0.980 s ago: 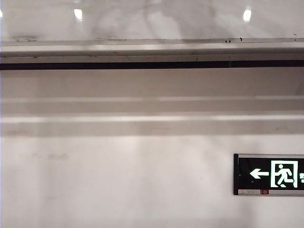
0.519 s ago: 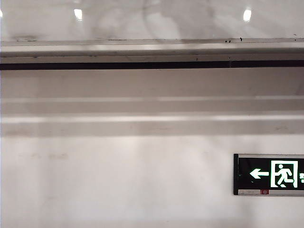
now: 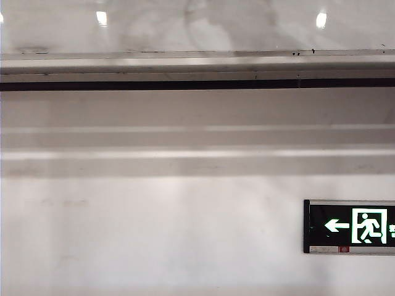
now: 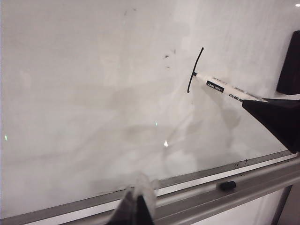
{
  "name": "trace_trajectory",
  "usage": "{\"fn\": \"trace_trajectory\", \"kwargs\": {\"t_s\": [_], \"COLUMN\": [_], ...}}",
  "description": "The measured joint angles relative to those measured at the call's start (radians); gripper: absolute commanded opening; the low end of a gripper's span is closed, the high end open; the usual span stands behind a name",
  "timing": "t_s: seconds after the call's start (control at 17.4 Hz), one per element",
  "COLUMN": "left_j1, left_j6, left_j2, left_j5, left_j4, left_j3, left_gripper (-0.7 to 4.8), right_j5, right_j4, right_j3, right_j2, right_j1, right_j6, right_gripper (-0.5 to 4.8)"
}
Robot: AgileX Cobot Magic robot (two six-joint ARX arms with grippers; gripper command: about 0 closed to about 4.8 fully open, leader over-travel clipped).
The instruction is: Take a marker from the whiteboard tray, write "Hi!" on the whiteboard, and then put the marker back vertically into the whiteboard tray.
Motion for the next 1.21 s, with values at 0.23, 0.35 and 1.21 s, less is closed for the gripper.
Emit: {"fn": "trace_trajectory", "kwargs": {"t_s": [0.23, 0.35, 1.21], "left_j1": [0.0, 0.0, 0.0], "left_j6": [0.0, 0.0, 0.0], "left_j2": [-0.001, -0.003, -0.006], "left_j5": [0.0, 0.0, 0.0], "left_j4": [0.0, 0.0, 0.0], "left_j3": [0.0, 0.0, 0.0], "left_gripper": [-0.06, -0.06, -0.06], "right_j5": [0.035, 0.068, 0.058], "right_j4": [-0.014, -0.039, 0.006], "right_j3": [0.0, 0.0, 0.002], "right_j2": [-0.007, -0.019, -0.092], "right_j1": [-0.001, -0.001, -0.002], "right_j6": [-0.002, -0.002, -0.108], "right_gripper": [-0.01, -0.01, -0.01]}}
